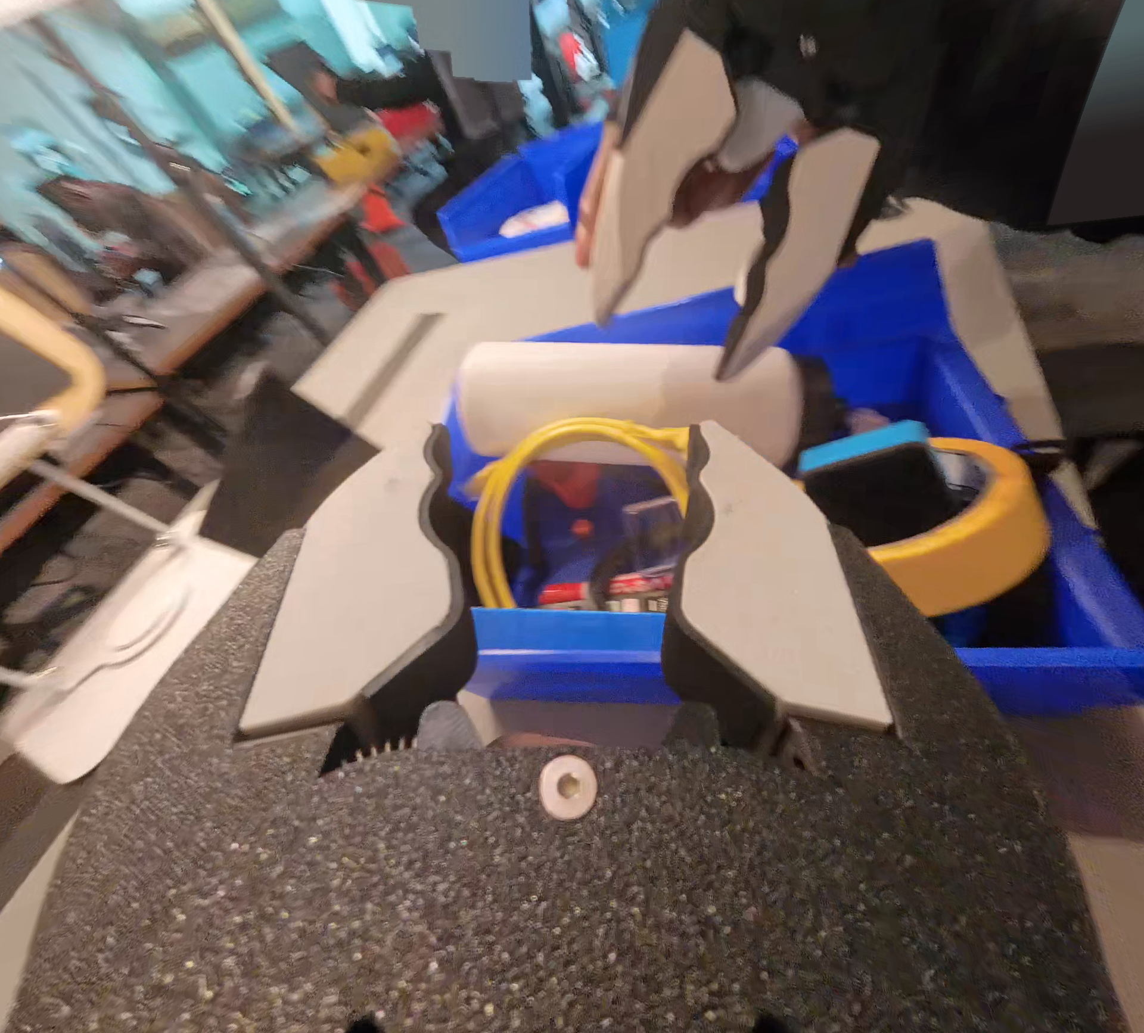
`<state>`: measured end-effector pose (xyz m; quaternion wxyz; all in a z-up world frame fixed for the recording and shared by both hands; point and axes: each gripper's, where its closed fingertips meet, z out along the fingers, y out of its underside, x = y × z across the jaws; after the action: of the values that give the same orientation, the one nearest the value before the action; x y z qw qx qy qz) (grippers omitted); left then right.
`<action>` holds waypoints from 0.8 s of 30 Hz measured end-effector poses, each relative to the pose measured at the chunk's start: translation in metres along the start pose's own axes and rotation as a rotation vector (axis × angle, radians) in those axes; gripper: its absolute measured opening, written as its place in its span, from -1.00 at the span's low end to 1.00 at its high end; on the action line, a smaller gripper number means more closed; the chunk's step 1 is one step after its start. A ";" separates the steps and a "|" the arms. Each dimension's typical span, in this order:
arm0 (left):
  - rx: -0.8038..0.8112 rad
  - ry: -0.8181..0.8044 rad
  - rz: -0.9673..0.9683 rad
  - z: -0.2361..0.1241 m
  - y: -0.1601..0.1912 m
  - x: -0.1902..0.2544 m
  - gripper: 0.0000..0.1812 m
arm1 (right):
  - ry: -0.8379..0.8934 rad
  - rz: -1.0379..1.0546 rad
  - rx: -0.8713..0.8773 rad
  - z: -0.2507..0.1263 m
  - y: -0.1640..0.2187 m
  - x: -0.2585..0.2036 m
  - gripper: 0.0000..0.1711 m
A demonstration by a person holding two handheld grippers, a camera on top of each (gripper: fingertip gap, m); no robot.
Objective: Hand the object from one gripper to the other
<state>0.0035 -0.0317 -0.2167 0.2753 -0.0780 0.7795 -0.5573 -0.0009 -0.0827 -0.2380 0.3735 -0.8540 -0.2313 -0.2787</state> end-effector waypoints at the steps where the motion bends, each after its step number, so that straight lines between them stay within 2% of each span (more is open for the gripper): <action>1: 0.041 -0.055 -0.007 -0.006 0.002 -0.011 -0.19 | -0.038 -0.036 0.007 0.010 -0.002 0.000 -0.42; 4: 0.123 -0.173 -0.055 -0.023 0.018 -0.035 -0.25 | -0.142 -0.144 0.032 0.036 -0.008 0.000 -0.44; 9: 0.207 -0.274 -0.120 -0.038 0.052 -0.051 -0.31 | -0.193 -0.270 0.012 0.072 -0.013 0.012 -0.45; 15: 0.160 -0.311 -0.146 -0.044 0.065 -0.059 -0.34 | -0.337 -0.398 -0.058 0.104 0.009 -0.001 -0.47; 21: 0.121 -0.318 -0.217 -0.043 0.070 -0.061 -0.34 | -0.533 -0.252 -0.244 0.115 0.033 -0.015 -0.65; 24: 0.114 -0.314 -0.261 -0.044 0.072 -0.061 -0.34 | -0.633 -0.108 -0.339 0.117 0.039 -0.020 -0.57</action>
<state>0.0456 0.0569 -0.2510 0.3226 -0.2485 0.6775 -0.6125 0.0435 -0.0208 -0.3368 0.1214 -0.9344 -0.3305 -0.0542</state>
